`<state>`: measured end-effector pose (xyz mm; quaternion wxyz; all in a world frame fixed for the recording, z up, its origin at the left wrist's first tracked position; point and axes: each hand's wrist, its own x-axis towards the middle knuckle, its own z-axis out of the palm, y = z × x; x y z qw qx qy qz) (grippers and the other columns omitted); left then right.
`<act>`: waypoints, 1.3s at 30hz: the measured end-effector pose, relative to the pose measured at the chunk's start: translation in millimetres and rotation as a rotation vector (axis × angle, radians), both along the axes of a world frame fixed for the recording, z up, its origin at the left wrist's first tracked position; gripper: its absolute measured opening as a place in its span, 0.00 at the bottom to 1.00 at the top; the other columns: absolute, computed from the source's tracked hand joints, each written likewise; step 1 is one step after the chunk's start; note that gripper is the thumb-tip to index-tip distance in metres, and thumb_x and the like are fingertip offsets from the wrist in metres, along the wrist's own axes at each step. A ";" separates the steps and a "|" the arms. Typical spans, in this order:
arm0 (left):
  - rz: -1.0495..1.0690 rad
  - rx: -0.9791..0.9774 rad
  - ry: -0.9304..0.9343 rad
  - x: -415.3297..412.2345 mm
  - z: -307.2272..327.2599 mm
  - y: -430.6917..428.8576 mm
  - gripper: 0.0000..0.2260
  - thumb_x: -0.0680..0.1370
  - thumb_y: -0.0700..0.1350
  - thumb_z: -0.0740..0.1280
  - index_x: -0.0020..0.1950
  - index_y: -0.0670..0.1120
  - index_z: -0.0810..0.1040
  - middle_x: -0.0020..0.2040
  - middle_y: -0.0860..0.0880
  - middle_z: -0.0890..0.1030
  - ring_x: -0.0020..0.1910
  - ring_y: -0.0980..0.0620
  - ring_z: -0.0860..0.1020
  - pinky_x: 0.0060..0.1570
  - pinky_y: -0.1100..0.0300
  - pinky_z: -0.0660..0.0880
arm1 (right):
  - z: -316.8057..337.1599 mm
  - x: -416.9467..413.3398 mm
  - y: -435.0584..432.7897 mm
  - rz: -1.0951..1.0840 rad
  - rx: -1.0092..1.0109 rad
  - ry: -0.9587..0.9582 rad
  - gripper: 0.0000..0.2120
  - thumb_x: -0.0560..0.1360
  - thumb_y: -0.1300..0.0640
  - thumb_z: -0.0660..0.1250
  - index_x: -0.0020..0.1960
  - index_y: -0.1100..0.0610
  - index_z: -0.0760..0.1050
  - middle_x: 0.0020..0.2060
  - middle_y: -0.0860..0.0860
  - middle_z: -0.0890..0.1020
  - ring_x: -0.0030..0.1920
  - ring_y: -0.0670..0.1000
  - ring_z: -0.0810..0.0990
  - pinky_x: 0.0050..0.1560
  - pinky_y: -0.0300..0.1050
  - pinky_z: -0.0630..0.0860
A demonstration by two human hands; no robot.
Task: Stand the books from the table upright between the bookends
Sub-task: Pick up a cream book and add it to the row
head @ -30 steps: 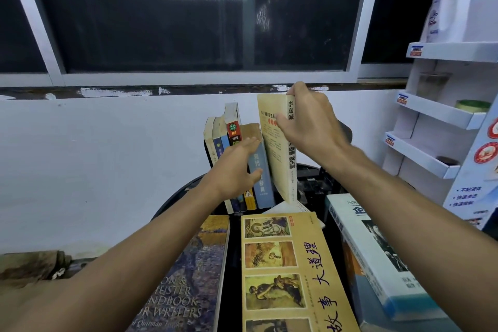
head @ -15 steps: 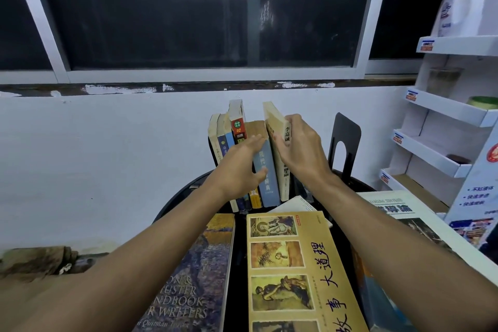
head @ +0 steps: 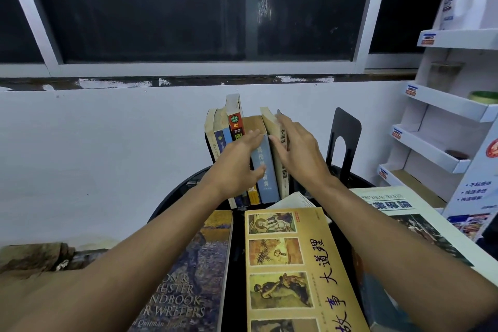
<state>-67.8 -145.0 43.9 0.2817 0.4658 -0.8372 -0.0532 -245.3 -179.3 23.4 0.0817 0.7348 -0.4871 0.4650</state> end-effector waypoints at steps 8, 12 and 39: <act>0.005 0.002 0.000 -0.8 1.3 1.7 0.33 0.80 0.45 0.70 0.81 0.46 0.58 0.81 0.49 0.59 0.81 0.54 0.54 0.77 0.60 0.53 | 10.9 -23.8 6.8 0.208 0.302 0.105 0.32 0.80 0.56 0.68 0.79 0.43 0.58 0.51 0.44 0.74 0.45 0.46 0.81 0.48 0.43 0.82; 0.010 -0.004 -0.006 -1.7 1.1 1.9 0.33 0.80 0.46 0.69 0.81 0.46 0.57 0.81 0.50 0.58 0.81 0.54 0.53 0.74 0.65 0.49 | 16.5 -27.5 9.4 0.188 0.431 0.192 0.41 0.79 0.61 0.70 0.79 0.38 0.50 0.63 0.51 0.75 0.55 0.46 0.78 0.53 0.38 0.76; -0.016 -0.046 0.059 -10.8 1.6 7.4 0.30 0.80 0.47 0.69 0.80 0.45 0.62 0.78 0.50 0.65 0.77 0.52 0.63 0.74 0.60 0.60 | 20.2 -35.2 13.0 0.197 0.427 0.194 0.41 0.79 0.56 0.70 0.79 0.36 0.47 0.64 0.52 0.76 0.59 0.49 0.80 0.61 0.51 0.80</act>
